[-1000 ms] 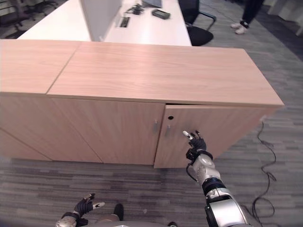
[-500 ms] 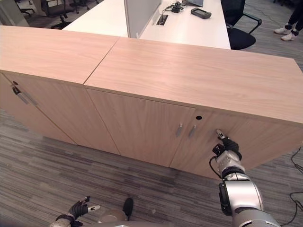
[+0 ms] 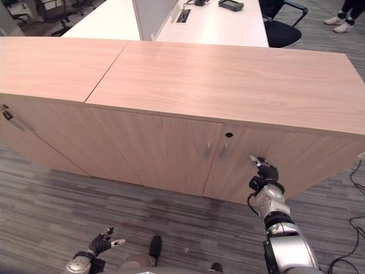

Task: Put the empty folder in the office cabinet

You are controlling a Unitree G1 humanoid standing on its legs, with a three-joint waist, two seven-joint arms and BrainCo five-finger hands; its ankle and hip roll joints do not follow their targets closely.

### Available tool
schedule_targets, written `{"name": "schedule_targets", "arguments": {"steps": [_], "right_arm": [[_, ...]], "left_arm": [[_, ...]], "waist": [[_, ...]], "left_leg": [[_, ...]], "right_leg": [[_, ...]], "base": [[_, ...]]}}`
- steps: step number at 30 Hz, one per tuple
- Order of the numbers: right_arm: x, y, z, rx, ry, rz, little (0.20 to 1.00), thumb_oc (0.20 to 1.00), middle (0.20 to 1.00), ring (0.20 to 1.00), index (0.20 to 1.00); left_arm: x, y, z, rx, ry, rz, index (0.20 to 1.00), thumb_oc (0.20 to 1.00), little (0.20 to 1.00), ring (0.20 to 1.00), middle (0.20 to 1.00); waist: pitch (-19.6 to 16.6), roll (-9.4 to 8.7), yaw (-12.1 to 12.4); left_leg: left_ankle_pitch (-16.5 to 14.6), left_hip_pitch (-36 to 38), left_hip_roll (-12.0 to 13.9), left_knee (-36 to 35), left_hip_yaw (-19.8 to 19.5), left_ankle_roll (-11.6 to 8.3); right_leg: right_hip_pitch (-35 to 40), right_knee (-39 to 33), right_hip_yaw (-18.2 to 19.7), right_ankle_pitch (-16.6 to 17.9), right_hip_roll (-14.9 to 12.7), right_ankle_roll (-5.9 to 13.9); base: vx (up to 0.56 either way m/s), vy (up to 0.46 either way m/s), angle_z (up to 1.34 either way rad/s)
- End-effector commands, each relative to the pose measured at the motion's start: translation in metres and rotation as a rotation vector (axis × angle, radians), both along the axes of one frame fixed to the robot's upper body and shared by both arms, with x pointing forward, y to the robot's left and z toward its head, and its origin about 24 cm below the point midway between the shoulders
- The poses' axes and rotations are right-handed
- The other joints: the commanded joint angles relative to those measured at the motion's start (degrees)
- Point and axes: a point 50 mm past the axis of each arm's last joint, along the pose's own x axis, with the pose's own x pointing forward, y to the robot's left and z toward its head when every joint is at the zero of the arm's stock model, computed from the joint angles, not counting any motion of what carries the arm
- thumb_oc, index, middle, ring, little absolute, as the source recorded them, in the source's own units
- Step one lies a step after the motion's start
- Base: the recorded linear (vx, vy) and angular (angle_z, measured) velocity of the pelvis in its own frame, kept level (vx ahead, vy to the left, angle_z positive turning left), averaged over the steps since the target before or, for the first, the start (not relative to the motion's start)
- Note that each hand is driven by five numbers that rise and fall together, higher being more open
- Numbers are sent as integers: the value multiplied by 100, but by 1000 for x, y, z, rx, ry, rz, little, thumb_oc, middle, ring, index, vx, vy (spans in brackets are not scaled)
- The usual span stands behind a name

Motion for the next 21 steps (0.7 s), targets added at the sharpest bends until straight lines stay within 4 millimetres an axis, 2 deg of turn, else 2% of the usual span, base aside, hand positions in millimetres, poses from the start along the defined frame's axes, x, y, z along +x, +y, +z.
{"name": "schedule_targets", "arguments": {"steps": [1,2,3,6,12,14,16,21], "right_arm": [[7,12,3,-85,-9,117,1000,1000,1000,1000,1000],[-2,14,-4,-99,20,141,1000,1000,1000,1000,1000],[-24,20,-23,-138,106,201,1000,1000,1000,1000,1000],[-58,29,-50,-118,228,237,1000,1000,1000,1000,1000],[-104,38,-85,-177,478,335,1000,1000,1000,1000,1000],[-108,39,-89,-180,504,342,1000,1000,1000,1000,1000],[-123,41,-98,-212,596,384,1000,1000,1000,1000,1000],[-134,43,-104,-294,676,486,1000,1000,1000,1000,1000]], "left_arm": [[14,17,7,75,-29,5,1000,1000,1000,1000,1000],[14,18,6,76,-28,11,1000,1000,1000,1000,1000],[16,18,6,81,-27,14,1000,1000,1000,1000,1000],[14,16,4,81,-14,22,1000,1000,1000,1000,1000],[14,11,1,86,9,14,1000,1000,1000,1000,1000],[14,10,1,86,12,13,1000,1000,1000,1000,1000],[14,7,-1,87,18,11,1000,1000,1000,1000,1000],[11,1,-4,81,36,1,1000,1000,1000,1000,1000]], "waist": [[-189,-120,29],[-199,-118,-15],[-215,-106,-118],[-244,-96,-251],[-280,-92,-398],[-282,-92,-407],[-299,-98,-431],[-297,-129,-426]], "left_leg": [[-832,427,134,103,-26,-139],[-838,446,144,101,-15,-143],[-840,484,169,92,13,-157],[-849,551,212,73,83,-175],[-843,651,295,53,200,-203],[-840,656,301,53,208,-203],[-824,676,320,43,238,-206],[-794,673,338,26,262,-214]], "right_leg": [[-20,261,-41,-39,-230,287],[-19,260,-19,-42,-223,280],[-7,253,8,-56,-207,267],[6,235,66,-65,-178,247],[22,165,181,-48,-125,211],[21,159,193,-46,-118,207],[24,131,238,-46,-101,198],[28,92,259,-21,-76,192]], "base": [[11,-19,-4],[22,-28,-11],[27,-39,-13],[3,-38,-16],[-15,-30,-18],[0,0,0],[-16,-16,-1],[-21,-20,-1]]}}
